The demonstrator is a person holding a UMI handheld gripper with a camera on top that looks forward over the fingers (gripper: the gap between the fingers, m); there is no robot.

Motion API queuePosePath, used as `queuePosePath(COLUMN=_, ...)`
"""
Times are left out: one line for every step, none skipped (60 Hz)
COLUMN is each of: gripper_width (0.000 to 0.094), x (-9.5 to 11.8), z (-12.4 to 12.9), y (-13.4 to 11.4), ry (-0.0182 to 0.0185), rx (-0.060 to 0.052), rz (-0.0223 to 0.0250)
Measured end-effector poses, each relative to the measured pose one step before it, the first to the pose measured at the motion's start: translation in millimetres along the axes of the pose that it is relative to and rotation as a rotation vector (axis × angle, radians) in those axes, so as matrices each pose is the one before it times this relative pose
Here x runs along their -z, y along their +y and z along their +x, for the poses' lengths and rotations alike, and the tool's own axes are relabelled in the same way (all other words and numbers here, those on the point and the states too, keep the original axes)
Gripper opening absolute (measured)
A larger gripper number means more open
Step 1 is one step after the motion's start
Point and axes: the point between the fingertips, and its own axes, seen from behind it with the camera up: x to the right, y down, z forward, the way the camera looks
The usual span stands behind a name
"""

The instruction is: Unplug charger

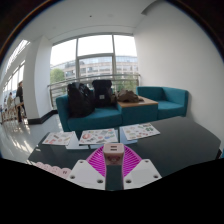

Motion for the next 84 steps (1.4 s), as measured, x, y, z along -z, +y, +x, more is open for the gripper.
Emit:
queuePosePath(gripper_width=0.0167, x=0.12, z=2.46, y=7.21, ry=-0.0005, rx=-0.0002, rz=-0.01587)
queuePosePath(gripper_width=0.0169, x=-0.54, z=2.14, y=7.52, ry=0.00058, rx=0.0005, rz=-0.01593)
queuePosePath(gripper_width=0.017, x=-1.12, z=1.79, y=7.74, ry=0.00077, rx=0.0014, rz=-0.01603)
queuePosePath(gripper_width=0.0171, x=-1.18, z=1.43, y=7.38, ry=-0.00003, rx=0.0014, rz=-0.01612)
queuePosePath(gripper_width=0.017, x=-1.16, z=0.62, y=6.83, ry=-0.00163, rx=0.0003, rz=-0.0149)
queuePosePath(gripper_width=0.0171, x=-1.52, z=0.49, y=6.27, ry=-0.0023, rx=-0.0004, rz=-0.01418)
queuePosePath(gripper_width=0.017, x=-1.92, z=0.41, y=6.12, ry=-0.002, rx=-0.0009, rz=-0.01339)
queuePosePath(gripper_width=0.017, x=-1.97, z=0.94, y=5.59, ry=-0.00102, rx=-0.0016, rz=-0.01283)
queuePosePath(gripper_width=0.017, x=-4.65, z=-1.63, y=6.95, ry=0.00291, rx=-0.0015, rz=-0.01137)
queuePosePath(gripper_width=0.0171, x=-7.18, z=3.04, y=8.11, ry=-0.00157, rx=-0.0025, rz=-0.0082)
queuePosePath(gripper_width=0.017, x=-2.05, z=1.31, y=4.85, ry=0.00076, rx=-0.0011, rz=-0.01253)
queuePosePath(gripper_width=0.0171, x=-1.62, z=0.99, y=3.9, ry=0.0002, rx=-0.0012, rz=-0.01057)
queuePosePath(gripper_width=0.017, x=-1.6, z=0.76, y=3.33, ry=-0.00111, rx=-0.0023, rz=-0.00712)
queuePosePath(gripper_width=0.0175, x=-1.47, z=-0.04, y=2.78, ry=-0.00226, rx=-0.0033, rz=-0.00555)
queuePosePath(gripper_width=0.0181, x=-1.19, z=0.0, y=3.17, ry=-0.00299, rx=-0.003, rz=-0.00643)
queuePosePath(gripper_width=0.0182, x=-1.27, z=0.01, y=3.35, ry=-0.0024, rx=-0.0016, rz=-0.00678)
queuePosePath(gripper_width=0.0181, x=2.09, z=-0.87, y=1.67, ry=-0.00029, rx=-0.0033, rz=-0.0091)
queuePosePath(gripper_width=0.0181, x=-3.22, z=-1.07, y=3.41, ry=-0.00131, rx=-0.0017, rz=-0.00235)
queuePosePath(gripper_width=0.0182, x=-0.97, z=-0.7, y=1.56, ry=-0.00179, rx=-0.003, rz=-0.00263)
queuePosePath(gripper_width=0.0182, x=-0.89, z=-0.51, y=1.45, ry=-0.0017, rx=-0.002, rz=-0.0022)
queuePosePath(gripper_width=0.0182, x=-0.99, z=-0.47, y=1.85, ry=-0.0013, rx=-0.0001, rz=-0.00291)
queuePosePath(gripper_width=0.0187, x=-0.93, z=-0.35, y=2.09, ry=-0.00033, rx=0.0005, rz=-0.00422)
queuePosePath(gripper_width=0.0215, x=-0.94, z=-0.2, y=2.49, ry=0.00051, rx=0.0001, rz=-0.00678)
queuePosePath(gripper_width=0.0217, x=-1.31, z=-0.51, y=2.22, ry=-0.00164, rx=0.0012, rz=-0.00523)
queuePosePath(gripper_width=0.0216, x=-0.27, z=-1.13, y=-2.87, ry=-0.00401, rx=0.0033, rz=0.01017)
queuePosePath(gripper_width=0.022, x=2.63, z=0.57, y=-0.8, ry=0.0008, rx=0.0005, rz=-0.00779)
queuePosePath(gripper_width=0.0222, x=-0.79, z=-0.11, y=0.07, ry=0.00073, rx=0.0012, rz=-0.00005)
queuePosePath(gripper_width=0.0224, x=-0.7, z=-0.54, y=-0.21, ry=0.00089, rx=-0.0005, rz=-0.00008)
queuePosePath(gripper_width=0.0235, x=-0.45, z=-0.49, y=0.88, ry=0.00067, rx=-0.002, rz=-0.00551)
queuePosePath(gripper_width=0.024, x=-0.49, z=-0.73, y=-0.22, ry=-0.00062, rx=-0.0013, rz=-0.00199)
queuePosePath(gripper_width=0.0248, x=-0.75, z=-0.93, y=0.47, ry=-0.00141, rx=-0.0002, rz=-0.00381)
queuePosePath(gripper_width=0.0253, x=-1.11, z=-0.49, y=-0.35, ry=-0.00066, rx=0.0016, rz=-0.00133)
queuePosePath(gripper_width=0.026, x=-2.42, z=0.6, y=-1.87, ry=0.00062, rx=0.0028, rz=-0.00293)
queuePosePath(gripper_width=0.0263, x=-0.7, z=0.04, y=-0.1, ry=0.00192, rx=0.0033, rz=-0.00153)
queuePosePath(gripper_width=0.027, x=-0.63, z=0.02, y=-0.19, ry=0.00206, rx=0.0036, rz=-0.00141)
queuePosePath(gripper_width=0.0275, x=-0.78, z=-0.04, y=0.06, ry=0.00207, rx=0.0032, rz=-0.00277)
queuePosePath(gripper_width=0.028, x=-0.41, z=0.12, y=-0.08, ry=0.00195, rx=0.0038, rz=-0.00314)
queuePosePath(gripper_width=0.0286, x=-0.76, z=-0.11, y=0.03, ry=0.00193, rx=0.0047, rz=-0.00378)
queuePosePath(gripper_width=0.0291, x=-0.96, z=-0.15, y=-0.1, ry=0.00139, rx=0.0044, rz=-0.00329)
queuePosePath(gripper_width=0.0299, x=-0.44, z=0.22, y=-1.64, ry=0.0013, rx=0.0033, rz=-0.00171)
queuePosePath(gripper_width=0.0316, x=-1.64, z=-0.37, y=-1.77, ry=0.00436, rx=0.002, rz=-0.00053)
queuePosePath(gripper_width=0.034, x=-1.28, z=0.58, y=-0.56, ry=0.00583, rx=0.0041, rz=0.00031)
queuePosePath(gripper_width=0.0371, x=-1.35, z=1.11, y=-0.61, ry=0.00699, rx=0.0061, rz=-0.00194)
queuePosePath(gripper_width=0.04, x=-1.37, z=1.23, y=-0.35, ry=0.00849, rx=0.0067, rz=-0.00269)
queuePosePath(gripper_width=0.0424, x=-0.94, z=1.73, y=-0.75, ry=0.00929, rx=0.0057, rz=-0.00127)
queuePosePath(gripper_width=0.0445, x=-0.8, z=1.38, y=-1.11, ry=0.00806, rx=0.005, rz=-0.00016)
queuePosePath(gripper_width=0.0455, x=-0.27, z=0.52, y=-1.28, ry=0.00528, rx=0.0043, rz=0.00066)
queuePosePath(gripper_width=0.046, x=0.04, z=0.06, y=-1.18, ry=0.00249, rx=0.0046, rz=0.00083)
queuePosePath(gripper_width=0.0462, x=1.73, z=1.15, y=-1.69, ry=-0.00036, rx=0.0034, rz=0.00059)
queuePosePath(gripper_width=0.0465, x=1.96, z=-0.58, y=-2.34, ry=0.00065, rx=0.0007, rz=0.00184)
queuePosePath(gripper_width=0.0473, x=2.26, z=-0.15, y=-2.53, ry=0.00109, rx=-0.0012, rz=0.00394)
queuePosePath(gripper_width=0.0485, x=2.64, z=-0.33, y=-2.96, ry=0.00114, rx=-0.0027, rz=0.00441)
queuePosePath(gripper_width=0.0499, x=3.64, z=-0.02, y=-3.59, ry=0.00081, rx=-0.0028, rz=0.00539)
queuePosePath(gripper_width=0.0519, x=4.58, z=-0.39, y=-4.97, ry=0.00032, rx=-0.0035, rz=0.00779)
queuePosePath(gripper_width=0.0539, x=5.3, z=-0.34, y=-5.9, ry=-0.00037, rx=-0.0039, rz=0.01126)
queuePosePath(gripper_width=0.0553, x=5.88, z=-0.55, y=-6.52, ry=-0.00077, rx=-0.003, rz=0.01414)
queuePosePath(gripper_width=0.0562, x=6.56, z=-0.61, y=-6.18, ry=-0.00256, rx=-0.0006, rz=0.01345)
queuePosePath(gripper_width=0.0572, x=8.13, z=-2.22, y=-6.9, ry=-0.00473, rx=-0.0007, rz=0.01275)
queuePosePath(gripper_width=0.0586, x=7.13, z=-2.05, y=-6.66, ry=-0.00724, rx=-0.0011, rz=0.01465)
queuePosePath(gripper_width=0.0609, x=7.33, z=-1.89, y=-6.87, ry=-0.00615, rx=-0.0015, rz=0.01472)
queuePosePath(gripper_width=0.0635, x=8.25, z=-1.85, y=-7.49, ry=-0.00564, rx=-0.0006, rz=0.01495)
queuePosePath(gripper_width=0.0664, x=9.1, z=-1.41, y=-8.02, ry=-0.00338, rx=-0.0016, rz=0.01752)
queuePosePath(gripper_width=0.0694, x=9.22, z=-1.11, y=-8.39, ry=-0.00126, rx=-0.002, rz=0.01966)
queuePosePath(gripper_width=0.0717, x=9.29, z=-0.87, y=-8.37, ry=0.00024, rx=-0.002, rz=0.02042)
queuePosePath(gripper_width=0.0737, x=9.41, z=-1.42, y=-7.87, ry=-0.00098, rx=-0.0007, rz=0.01956)
queuePosePath(gripper_width=0.0752, x=10.03, z=-1.67, y=-9.19, ry=-0.00396, rx=0.0002, rz=0.01568)
queuePosePath(gripper_width=0.0761, x=7.75, z=-2.18, y=-5.35, ry=-0.00369, rx=0.0019, rz=0.01374)
queuePosePath(gripper_width=0.0768, x=9.37, z=-1.64, y=-5.43, ry=-0.00225, rx=0.0007, rz=0.01257)
queuePosePath(gripper_width=0.0771, x=8.41, z=-1.57, y=-4.65, ry=-0.00142, rx=-0.0009, rz=0.01122)
queuePosePath(gripper_width=0.0769, x=8.99, z=-2.06, y=-4.71, ry=-0.00194, rx=-0.0016, rz=0.0117)
queuePosePath(gripper_width=0.0769, x=8.65, z=-2.24, y=-4.33, ry=-0.00283, rx=-0.001, rz=0.01255)
queuePosePath(gripper_width=0.0769, x=8.7, z=-2.21, y=-3.72, ry=-0.00348, rx=0.0002, rz=0.01127)
queuePosePath(gripper_width=0.0769, x=8.47, z=-2.23, y=-2.9, ry=-0.00315, rx=0.0013, rz=0.00834)
queuePosePath(gripper_width=0.0767, x=7.98, z=-1.83, y=-0.93, ry=-0.00212, rx=0.0013, rz=0.00405)
queuePosePath(gripper_width=0.0769, x=7.44, z=-1.63, y=0.11, ry=-0.0013, rx=0.0016, rz=-0.00026)
queuePosePath(gripper_width=0.0768, x=6.59, z=-2.12, y=1.92, ry=0.00085, rx=0.0006, rz=0.00124)
queuePosePath(gripper_width=0.0767, x=8.85, z=-1.78, y=-2.99, ry=0.00013, rx=0.0009, rz=-0.00581)
queuePosePath(gripper_width=0.0769, x=6.31, z=-1.93, y=1.72, ry=0.00119, rx=-0.0004, rz=-0.00329)
queuePosePath(gripper_width=0.0769, x=5.98, z=-1.17, y=1.62, ry=0.00081, rx=-0.0012, rz=-0.00485)
queuePosePath(gripper_width=0.077, x=5.99, z=-1.04, y=1.93, ry=0.00012, rx=-0.0008, rz=-0.0064)
queuePosePath(gripper_width=0.0769, x=5.64, z=-1.36, y=2.35, ry=-0.00149, rx=0.0012, rz=-0.00639)
queuePosePath(gripper_width=0.077, x=5.89, z=-1.57, y=2.65, ry=-0.00241, rx=0.0022, rz=-0.00646)
queuePosePath(gripper_width=0.0771, x=5.6, z=-1.41, y=2.24, ry=-0.00246, rx=0.0012, rz=-0.00558)
queuePosePath(gripper_width=0.0773, x=5.1, z=-2.47, y=12.49, ry=-0.00048, rx=-0.001, rz=0.00175)
